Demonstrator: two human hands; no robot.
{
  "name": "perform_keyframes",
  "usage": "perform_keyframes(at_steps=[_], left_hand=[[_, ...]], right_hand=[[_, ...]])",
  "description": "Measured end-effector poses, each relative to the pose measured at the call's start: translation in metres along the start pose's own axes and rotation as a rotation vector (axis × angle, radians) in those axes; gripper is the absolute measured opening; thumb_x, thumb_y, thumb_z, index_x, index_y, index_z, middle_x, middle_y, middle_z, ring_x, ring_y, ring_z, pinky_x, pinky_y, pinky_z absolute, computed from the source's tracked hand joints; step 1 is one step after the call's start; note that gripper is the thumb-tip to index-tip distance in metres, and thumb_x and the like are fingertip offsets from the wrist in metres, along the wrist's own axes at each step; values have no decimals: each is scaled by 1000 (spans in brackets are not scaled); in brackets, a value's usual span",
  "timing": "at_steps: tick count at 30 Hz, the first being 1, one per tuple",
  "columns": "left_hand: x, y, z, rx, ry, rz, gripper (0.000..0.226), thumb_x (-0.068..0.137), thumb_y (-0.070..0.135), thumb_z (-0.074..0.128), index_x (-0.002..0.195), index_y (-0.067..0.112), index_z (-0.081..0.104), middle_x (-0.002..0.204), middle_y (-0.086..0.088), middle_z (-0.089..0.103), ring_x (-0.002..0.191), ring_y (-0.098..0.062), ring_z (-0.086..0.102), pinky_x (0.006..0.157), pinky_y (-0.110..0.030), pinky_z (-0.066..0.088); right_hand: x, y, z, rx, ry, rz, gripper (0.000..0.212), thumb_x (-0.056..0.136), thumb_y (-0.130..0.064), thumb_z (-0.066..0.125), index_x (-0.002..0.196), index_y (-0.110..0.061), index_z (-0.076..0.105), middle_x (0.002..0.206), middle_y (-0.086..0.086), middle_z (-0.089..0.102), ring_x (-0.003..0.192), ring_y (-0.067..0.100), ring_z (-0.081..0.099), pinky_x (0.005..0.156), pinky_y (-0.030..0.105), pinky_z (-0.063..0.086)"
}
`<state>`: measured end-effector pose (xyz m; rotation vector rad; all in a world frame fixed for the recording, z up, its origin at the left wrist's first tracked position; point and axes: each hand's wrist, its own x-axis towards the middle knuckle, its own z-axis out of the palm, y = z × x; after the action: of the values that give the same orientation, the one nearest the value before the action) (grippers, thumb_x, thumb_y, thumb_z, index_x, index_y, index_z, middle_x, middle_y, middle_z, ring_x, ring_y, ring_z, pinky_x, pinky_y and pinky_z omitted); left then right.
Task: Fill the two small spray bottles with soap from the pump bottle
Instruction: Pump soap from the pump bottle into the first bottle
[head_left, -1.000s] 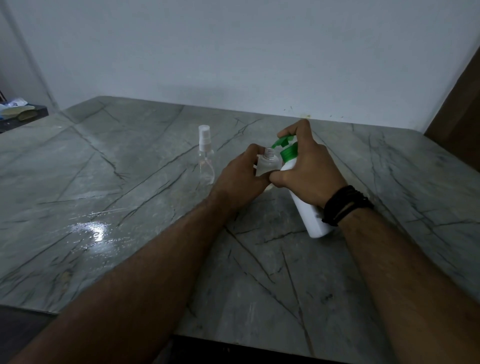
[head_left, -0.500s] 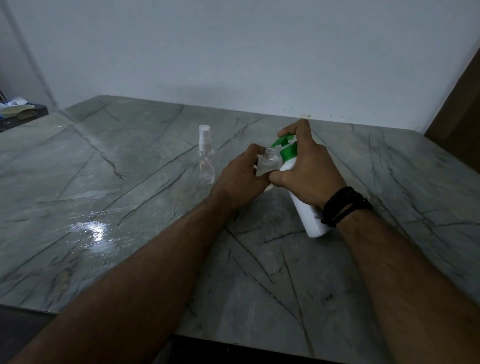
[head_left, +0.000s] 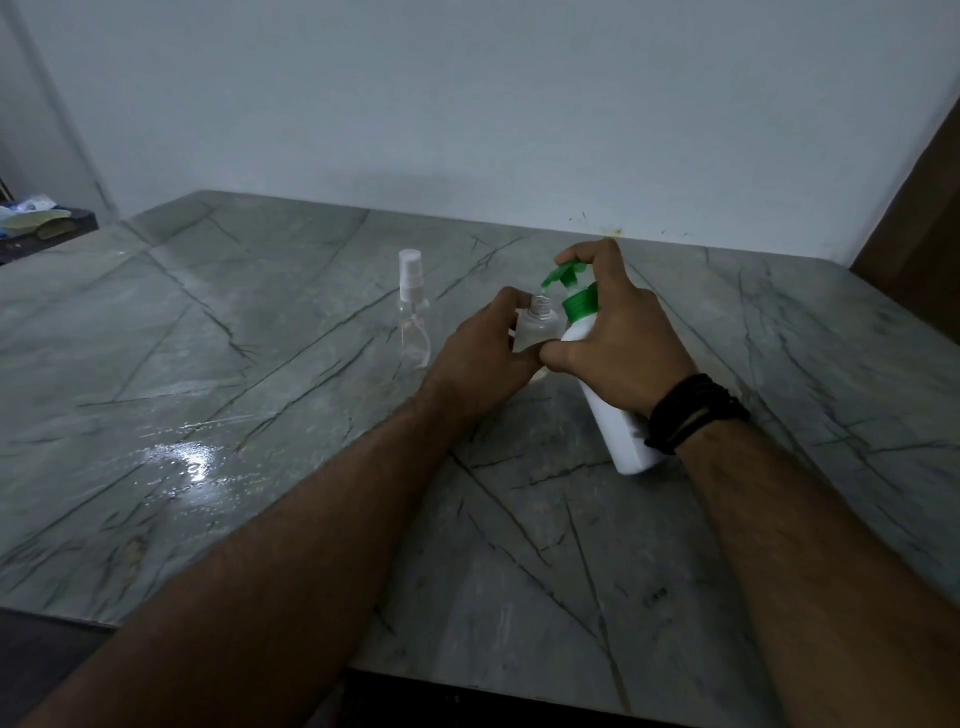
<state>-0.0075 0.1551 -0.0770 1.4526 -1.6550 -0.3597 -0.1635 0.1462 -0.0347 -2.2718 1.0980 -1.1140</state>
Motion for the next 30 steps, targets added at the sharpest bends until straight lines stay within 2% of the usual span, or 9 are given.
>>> perform_keyframes(at_steps=[6, 11, 17, 23, 30], left_hand=[[0, 0, 0, 7, -11, -3, 48, 86, 35, 71, 125, 21, 47, 122, -2, 64, 95, -15, 63, 80, -35, 57], [0, 1, 0, -1, -4, 1, 47, 85, 35, 71, 123, 21, 49, 119, -1, 65, 94, -14, 64, 81, -36, 57], [-1, 0, -1, -8, -5, 7, 46, 85, 35, 71, 123, 20, 49, 117, -2, 65, 94, -16, 65, 78, -40, 58], [-2, 2, -1, -10, -5, -1, 46, 85, 35, 71, 123, 21, 49, 118, -1, 65, 93, -14, 64, 79, -37, 57], [-2, 2, -2, -13, -2, 2, 45, 85, 33, 71, 123, 20, 50, 116, -1, 66, 93, -15, 64, 79, -39, 58]], right_hand=[[1, 1, -1, 0, -7, 18, 68, 62, -16, 82, 117, -26, 42, 99, -5, 65, 79, 13, 66, 74, 35, 58], [0, 0, 0, -9, -12, 7, 74, 64, -17, 82, 125, -29, 42, 103, -3, 67, 82, 14, 67, 77, 33, 58], [2, 0, 0, -11, -35, 19, 68, 63, -16, 82, 116, -26, 42, 97, -4, 65, 78, 14, 66, 73, 36, 58], [0, 0, 0, -13, -16, 5, 73, 63, -19, 82, 124, -29, 42, 102, -2, 67, 81, 15, 67, 76, 36, 58], [1, -1, 1, -29, -38, 14, 67, 60, -24, 80, 116, -27, 43, 99, -2, 65, 80, 18, 66, 74, 41, 58]])
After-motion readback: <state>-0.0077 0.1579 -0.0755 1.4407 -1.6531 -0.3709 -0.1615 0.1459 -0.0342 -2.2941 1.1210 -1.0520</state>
